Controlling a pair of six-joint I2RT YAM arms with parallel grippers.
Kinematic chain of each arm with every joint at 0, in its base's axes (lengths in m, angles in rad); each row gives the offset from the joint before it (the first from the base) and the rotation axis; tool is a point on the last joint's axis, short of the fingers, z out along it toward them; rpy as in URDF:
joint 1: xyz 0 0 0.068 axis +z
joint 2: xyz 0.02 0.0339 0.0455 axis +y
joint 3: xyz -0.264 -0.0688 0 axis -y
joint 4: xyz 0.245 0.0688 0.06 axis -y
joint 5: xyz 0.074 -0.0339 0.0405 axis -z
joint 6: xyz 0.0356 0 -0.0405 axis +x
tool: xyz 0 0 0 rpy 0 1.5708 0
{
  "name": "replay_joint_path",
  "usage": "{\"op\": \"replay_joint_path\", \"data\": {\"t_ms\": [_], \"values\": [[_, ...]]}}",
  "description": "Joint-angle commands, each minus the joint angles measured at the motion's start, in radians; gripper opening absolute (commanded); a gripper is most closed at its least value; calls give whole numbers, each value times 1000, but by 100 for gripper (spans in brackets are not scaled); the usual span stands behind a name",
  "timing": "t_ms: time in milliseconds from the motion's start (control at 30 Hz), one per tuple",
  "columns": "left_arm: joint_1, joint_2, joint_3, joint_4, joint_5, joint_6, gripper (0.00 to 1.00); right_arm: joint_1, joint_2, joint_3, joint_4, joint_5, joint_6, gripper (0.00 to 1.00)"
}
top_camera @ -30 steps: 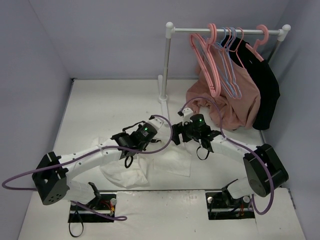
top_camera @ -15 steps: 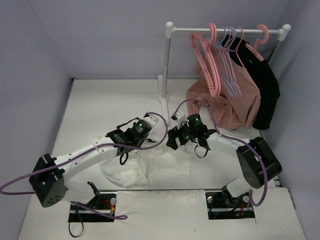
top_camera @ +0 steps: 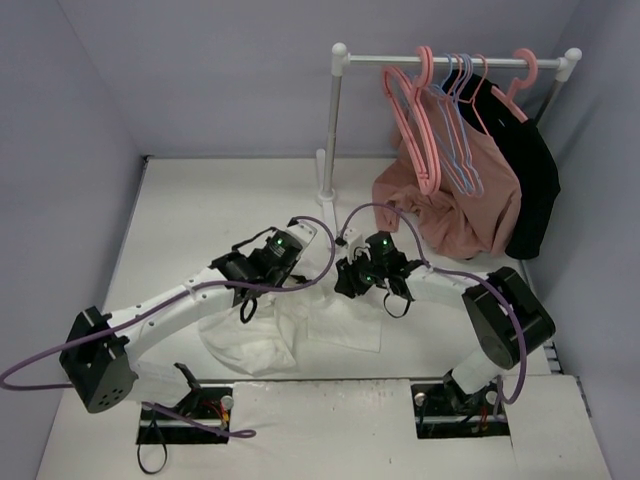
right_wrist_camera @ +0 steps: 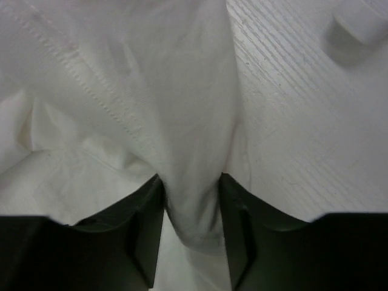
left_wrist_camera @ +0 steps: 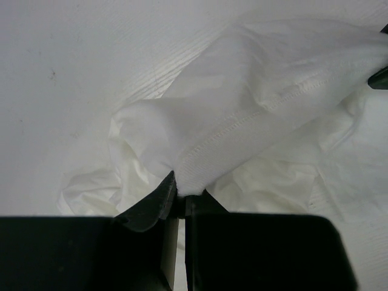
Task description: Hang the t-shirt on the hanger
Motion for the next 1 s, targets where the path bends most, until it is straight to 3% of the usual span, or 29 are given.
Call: {"op": "replay_joint_path", "data": {"t_ms": [0, 67, 300, 500, 567, 733, 967], "values": [[13, -37, 64, 10, -15, 36, 0, 15, -31, 51, 46, 60, 17, 22], [16, -59, 93, -6, -40, 57, 0, 16, -96, 79, 15, 76, 23, 1], [49, -209, 359, -43, -103, 252, 0, 59, -295, 554, -335, 185, -120, 0], [50, -216, 766, 18, -164, 508, 0, 93, -248, 1051, -369, 144, -173, 0], [48, -199, 853, 30, -138, 540, 0, 95, -205, 1142, -369, 121, -172, 0], [44, -200, 935, 26, -109, 576, 0, 119, -159, 1202, -369, 53, -163, 0], [43, -348, 632, 49, -164, 526, 0, 143, -250, 918, -369, 211, -183, 0]]}}
